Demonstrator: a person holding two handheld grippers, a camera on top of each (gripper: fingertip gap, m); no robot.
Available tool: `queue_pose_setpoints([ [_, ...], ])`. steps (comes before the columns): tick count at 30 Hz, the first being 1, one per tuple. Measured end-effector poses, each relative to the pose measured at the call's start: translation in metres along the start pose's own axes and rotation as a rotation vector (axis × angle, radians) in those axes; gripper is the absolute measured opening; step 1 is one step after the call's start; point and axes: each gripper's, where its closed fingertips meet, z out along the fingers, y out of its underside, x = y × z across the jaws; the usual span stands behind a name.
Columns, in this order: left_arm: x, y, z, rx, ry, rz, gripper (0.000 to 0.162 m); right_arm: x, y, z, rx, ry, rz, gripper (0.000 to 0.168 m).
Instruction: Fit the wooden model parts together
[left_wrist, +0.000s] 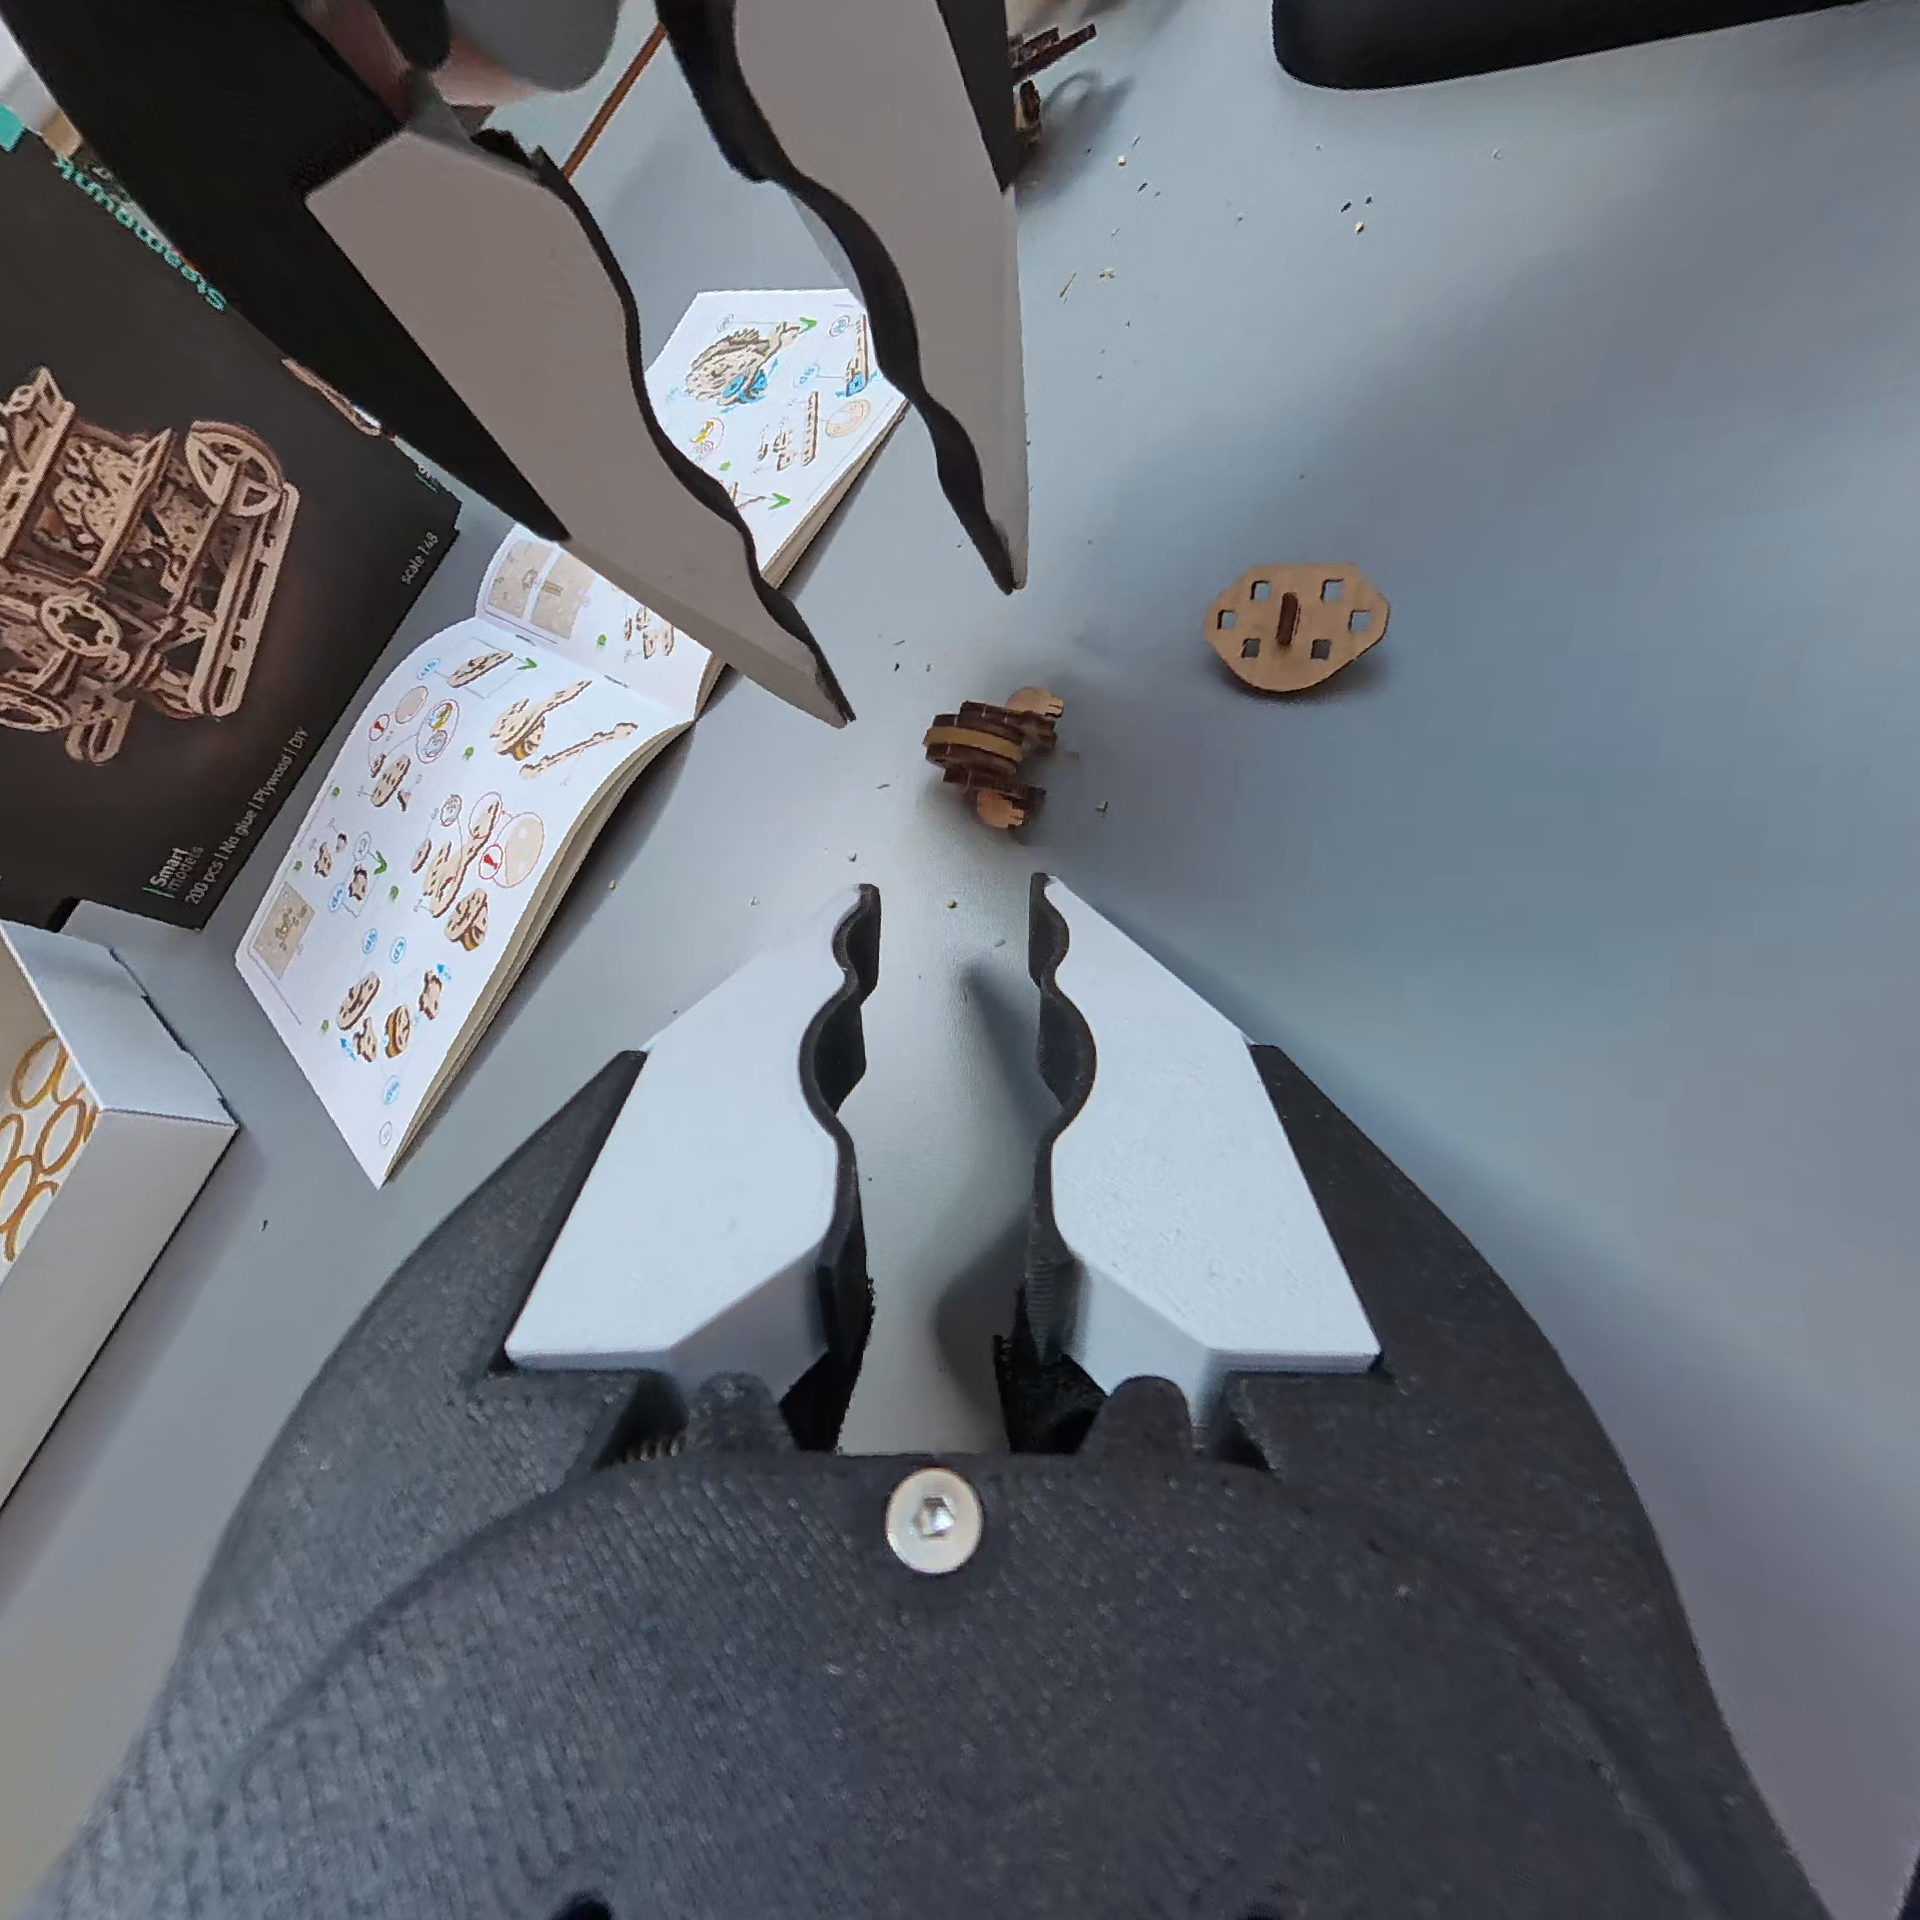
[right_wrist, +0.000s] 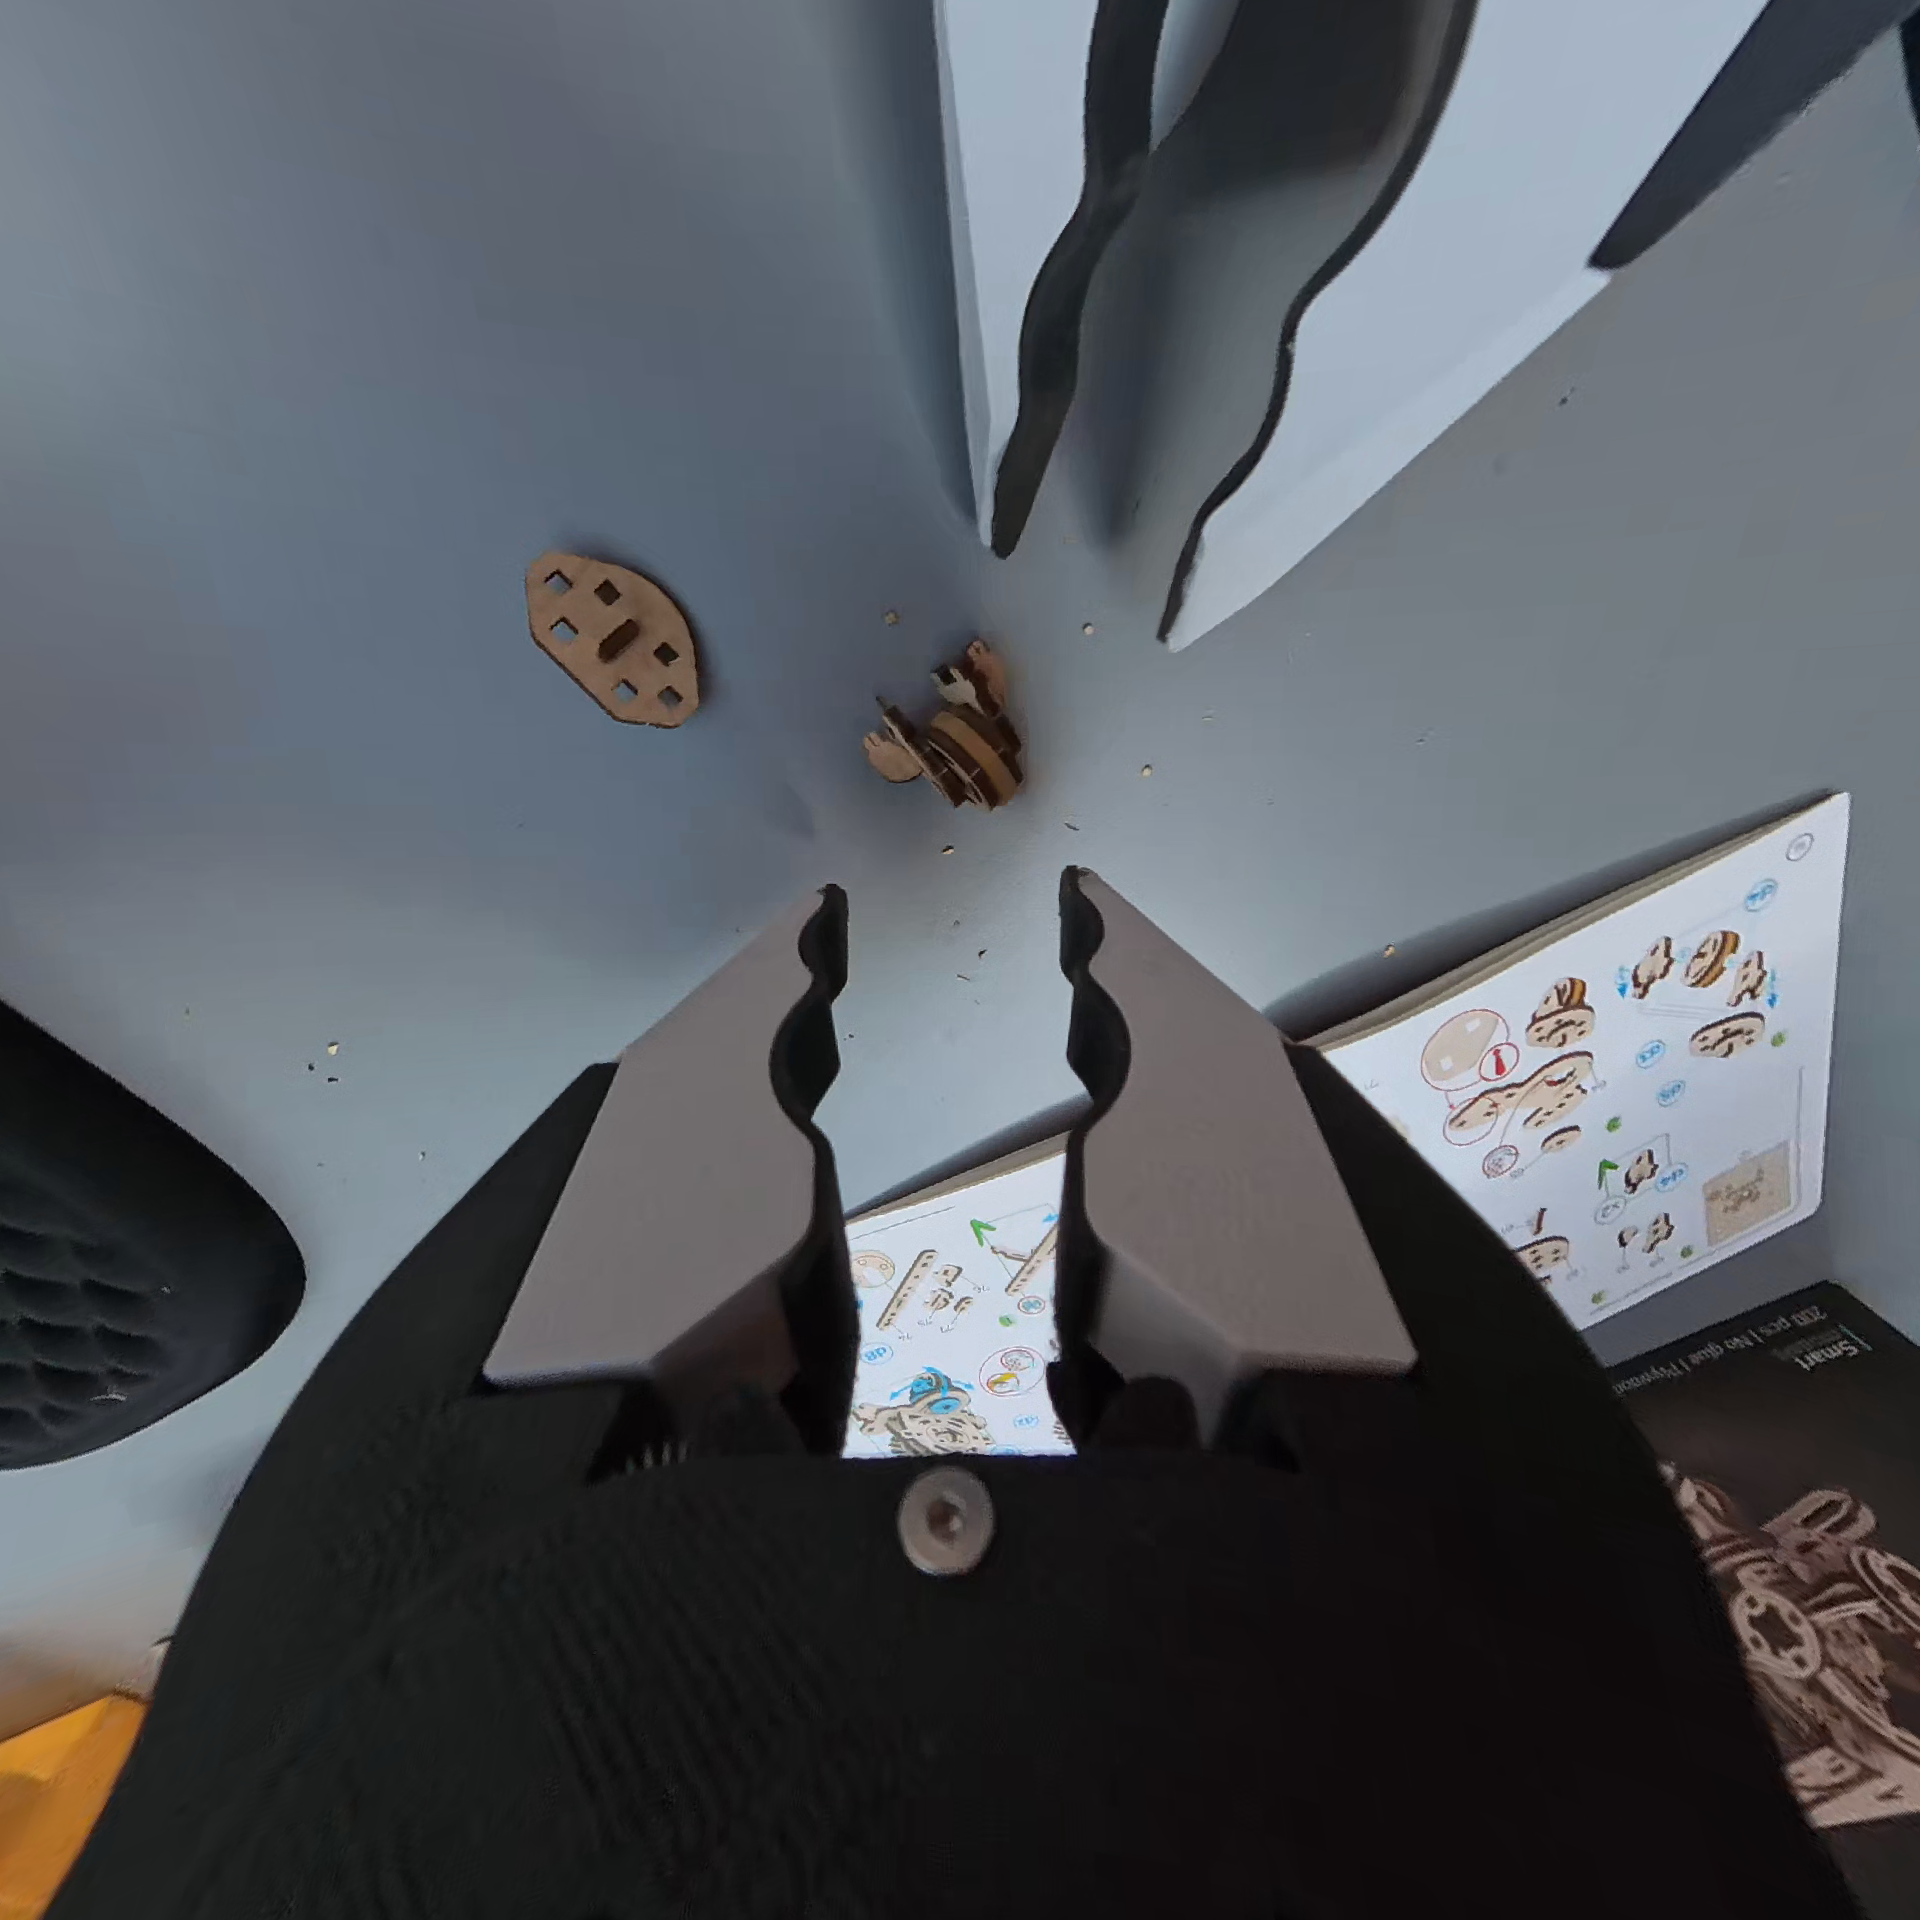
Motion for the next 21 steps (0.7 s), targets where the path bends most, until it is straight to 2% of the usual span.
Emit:
queue_pose_setpoints([
  [5,-0.001,-0.004,-0.012,0.058,-0.017,-0.032,0.025,0.005,-0.006,0.000,-0.036,-0.078,-0.127,0.045],
  [9,0.002,-0.003,-0.010,0.050,0.018,-0.037,0.027,0.007,-0.019,-0.002,-0.018,-0.131,-0.237,0.038],
  [16,-0.003,-0.008,-0.015,0.092,0.039,-0.112,0.022,0.009,-0.025,0.000,-0.001,-0.171,-0.316,0.035],
  [21,-0.002,-0.006,-0.014,0.082,0.059,-0.132,0.021,0.002,-0.017,0.008,-0.004,-0.206,-0.314,0.035],
])
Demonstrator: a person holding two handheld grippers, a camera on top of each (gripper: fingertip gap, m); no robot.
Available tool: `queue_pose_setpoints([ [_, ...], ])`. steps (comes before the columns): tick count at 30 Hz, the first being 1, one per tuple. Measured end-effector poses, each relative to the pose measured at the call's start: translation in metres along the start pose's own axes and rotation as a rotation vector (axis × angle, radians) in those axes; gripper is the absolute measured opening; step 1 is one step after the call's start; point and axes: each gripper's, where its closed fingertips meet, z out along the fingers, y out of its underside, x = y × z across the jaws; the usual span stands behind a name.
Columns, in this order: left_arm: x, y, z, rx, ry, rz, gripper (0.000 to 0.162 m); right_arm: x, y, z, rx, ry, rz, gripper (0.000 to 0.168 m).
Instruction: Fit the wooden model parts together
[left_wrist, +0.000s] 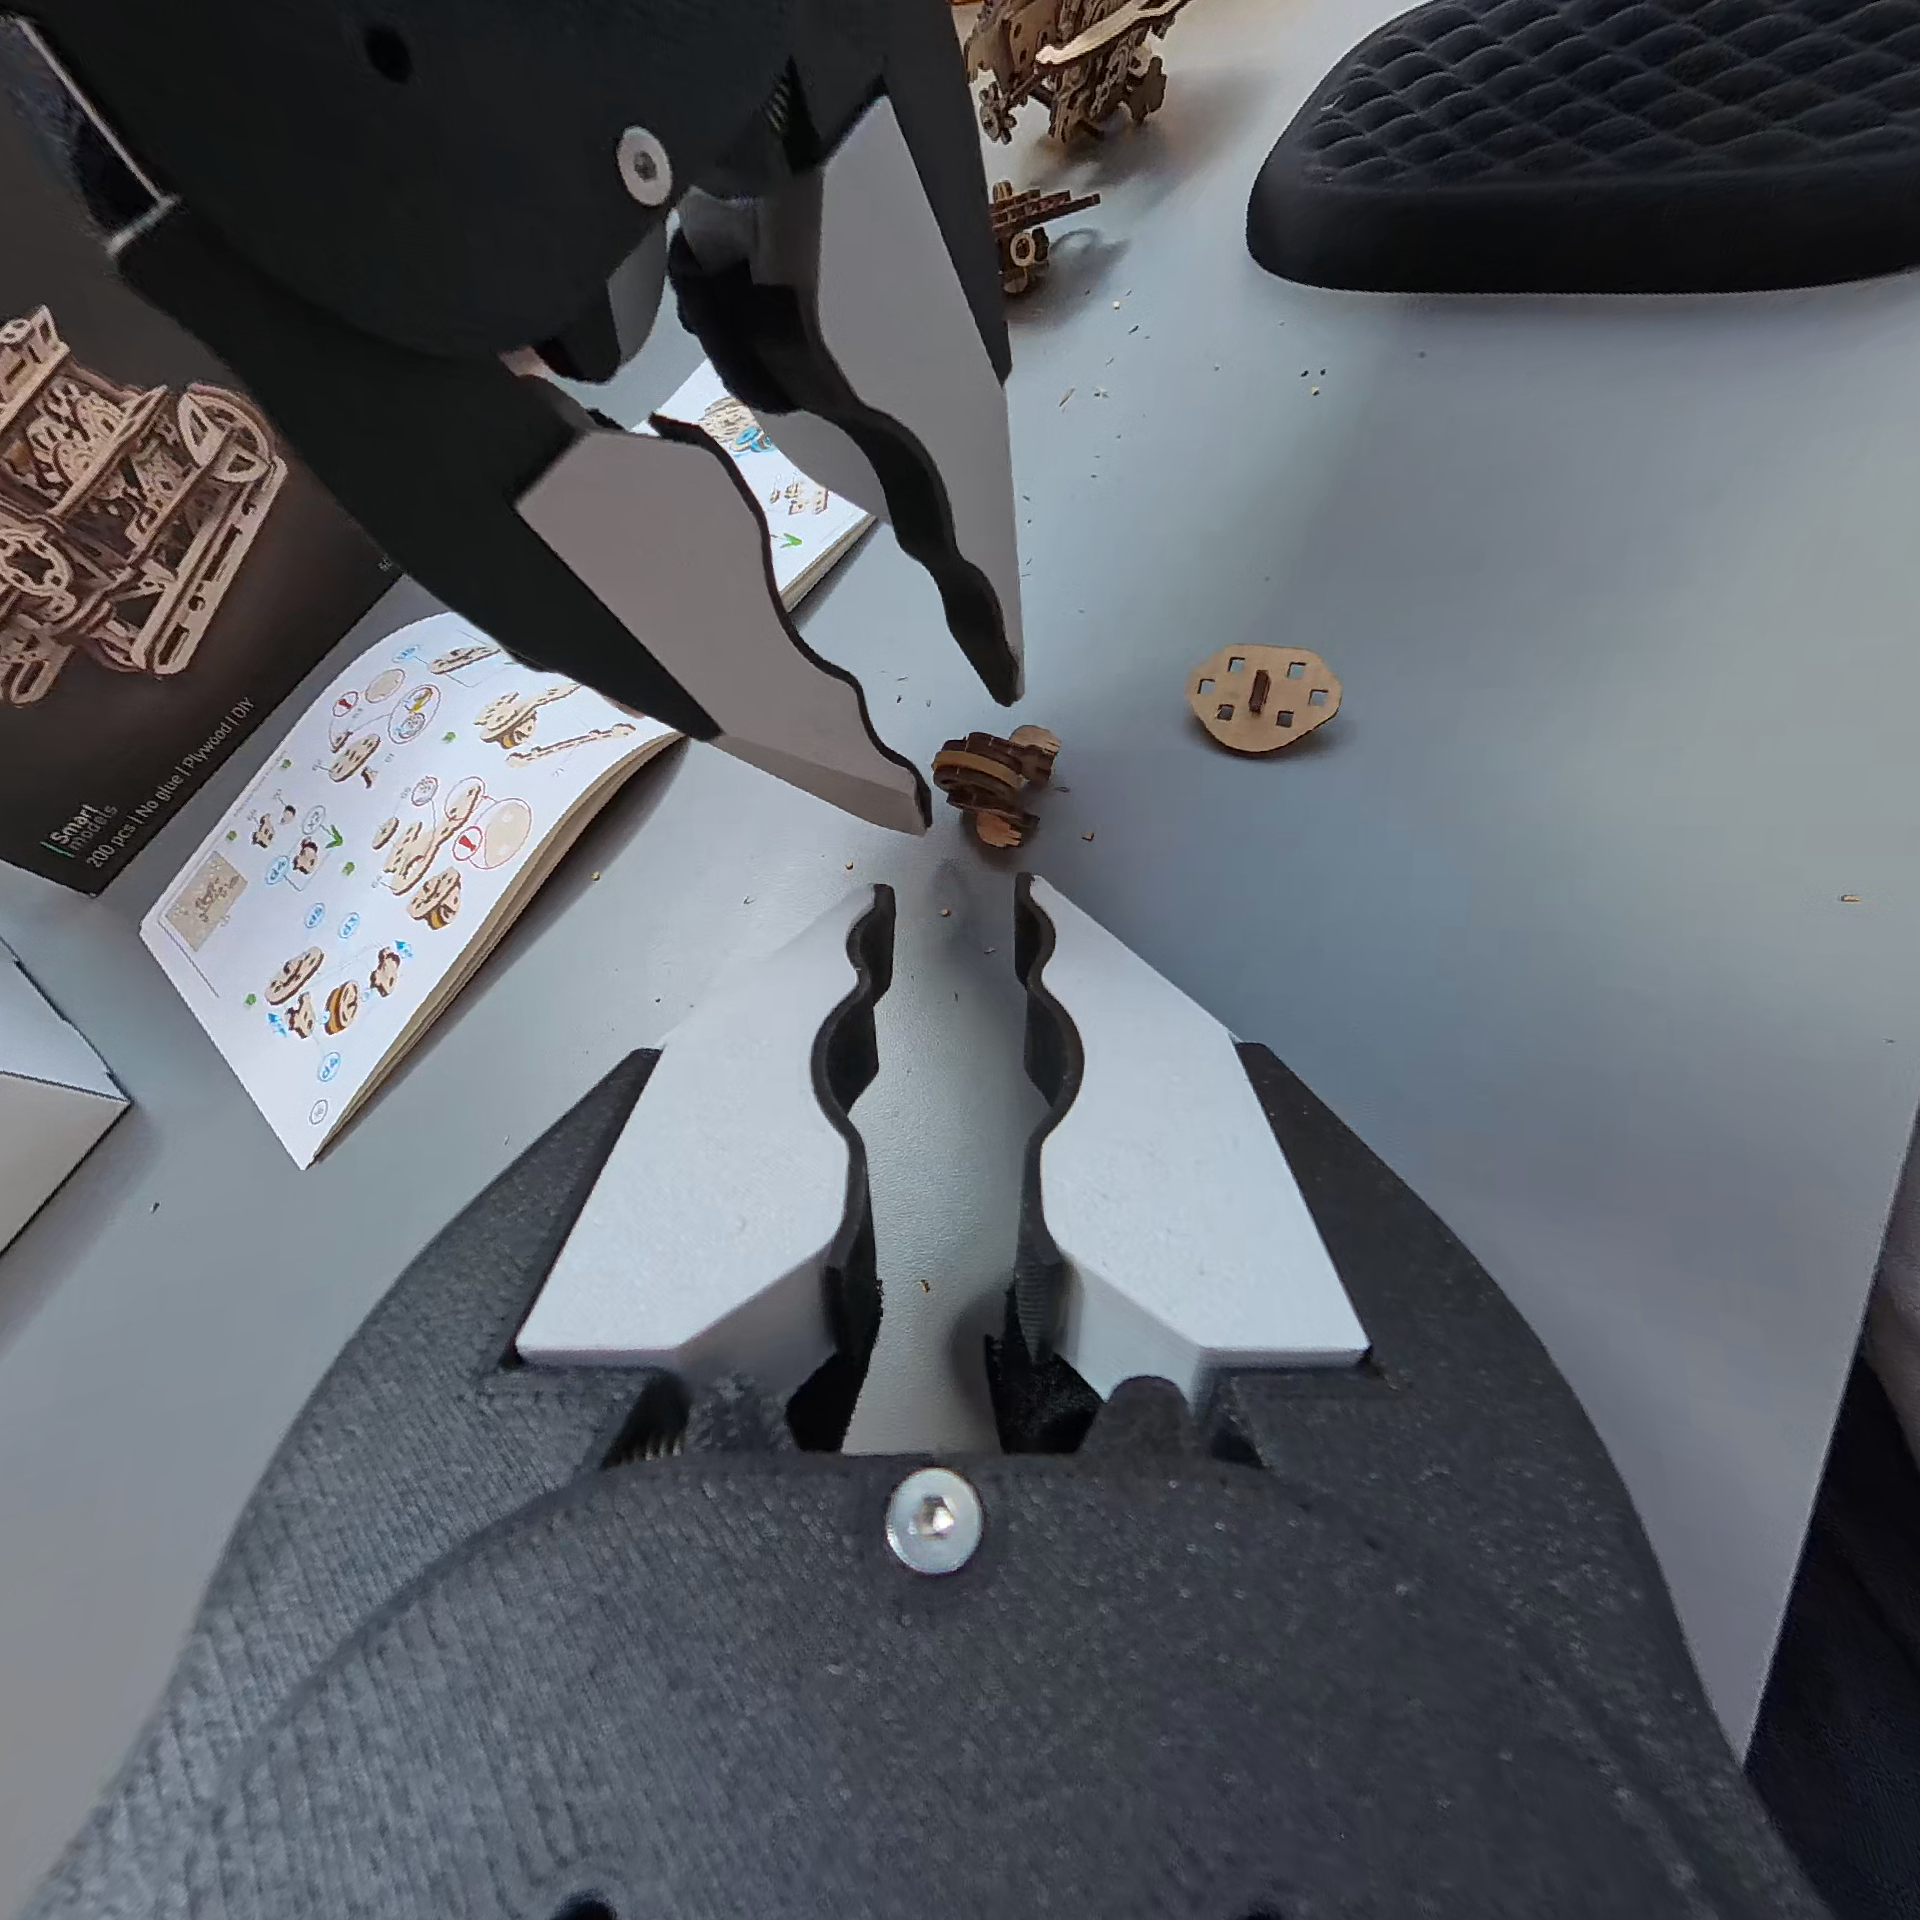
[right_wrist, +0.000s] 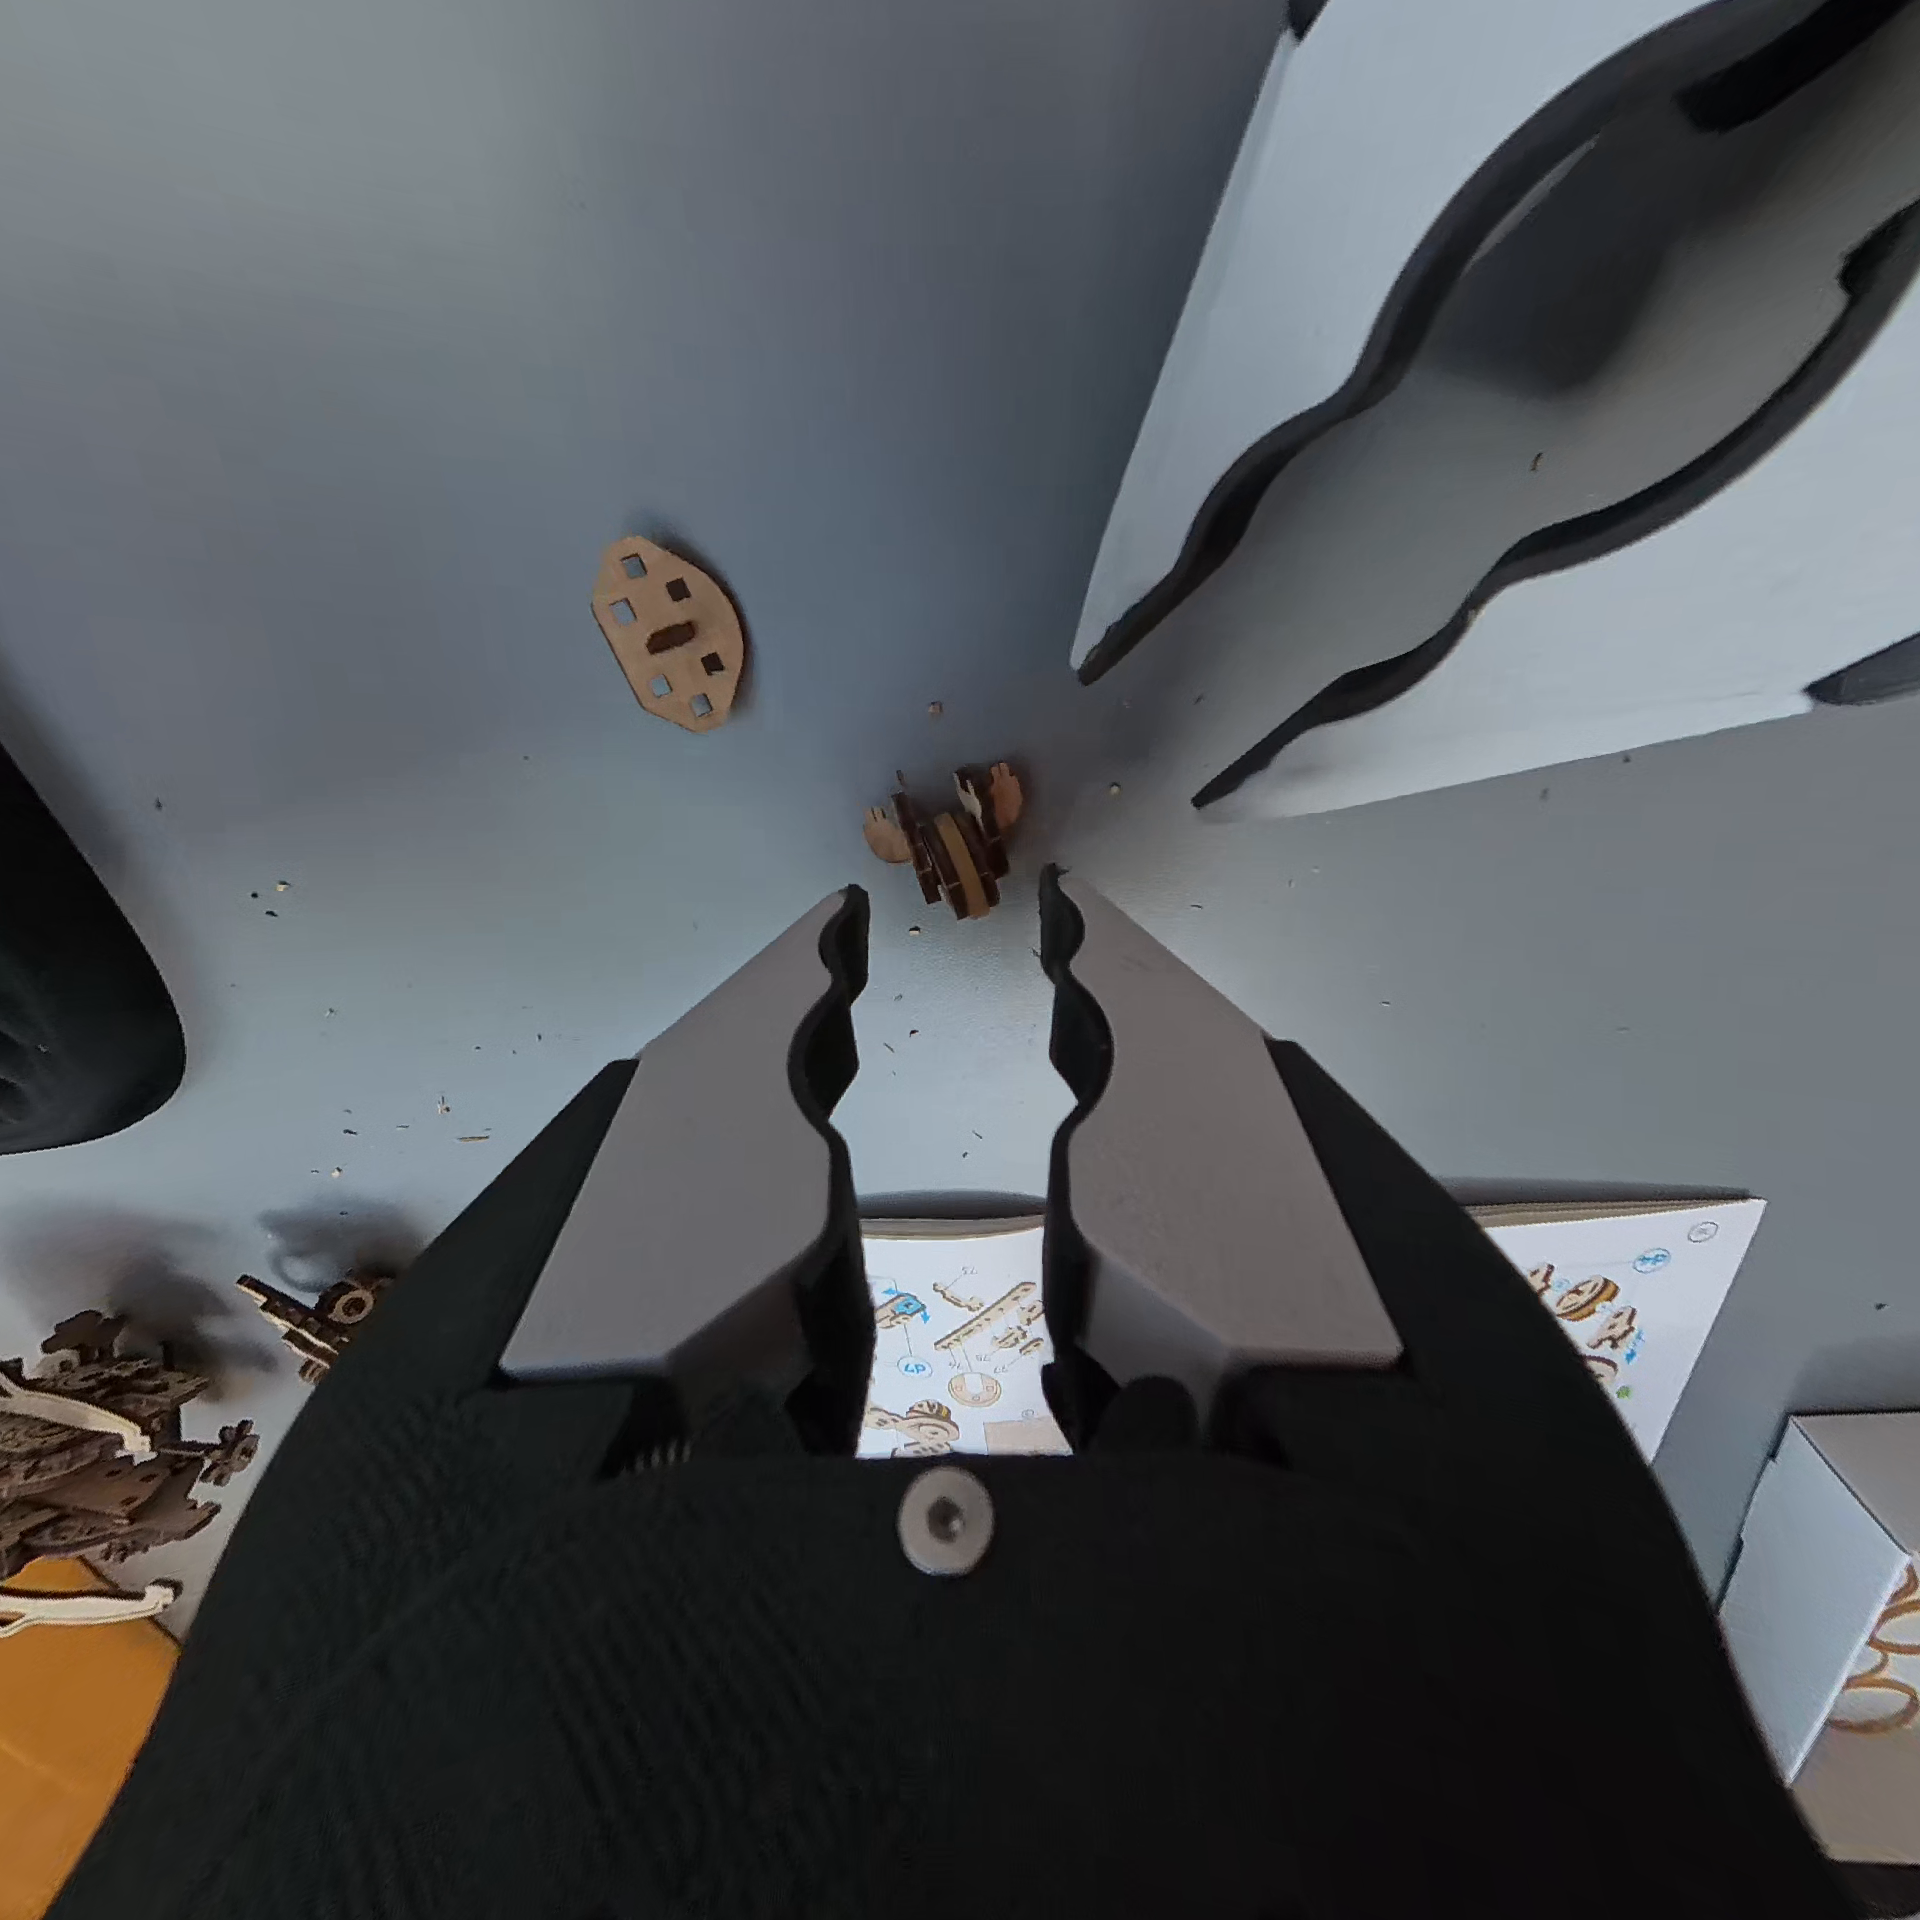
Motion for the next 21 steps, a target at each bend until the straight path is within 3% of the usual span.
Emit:
queue_pose_setpoints([
  [3,-0.001,0.001,0.001,-0.007,-0.004,-0.010,0.021,-0.002,-0.003,0.006,0.016,-0.003,-0.013,0.033],
  [5,-0.003,0.001,0.001,-0.010,-0.006,-0.019,0.020,-0.003,-0.001,0.008,0.011,-0.004,-0.022,0.018],
  [10,-0.005,0.001,0.001,-0.008,-0.008,-0.038,0.019,0.003,-0.009,-0.002,0.113,0.051,0.077,0.017],
  [13,-0.006,-0.002,-0.002,0.019,-0.016,-0.042,0.020,0.007,-0.010,-0.013,0.220,0.119,0.213,0.017],
  [18,-0.010,-0.028,-0.013,0.171,-0.056,-0.104,0.041,0.013,-0.015,-0.036,0.391,0.302,0.502,0.017],
  [21,-0.011,-0.041,-0.019,0.216,-0.107,-0.015,0.050,0.013,-0.030,-0.047,0.568,0.313,0.715,0.016],
])
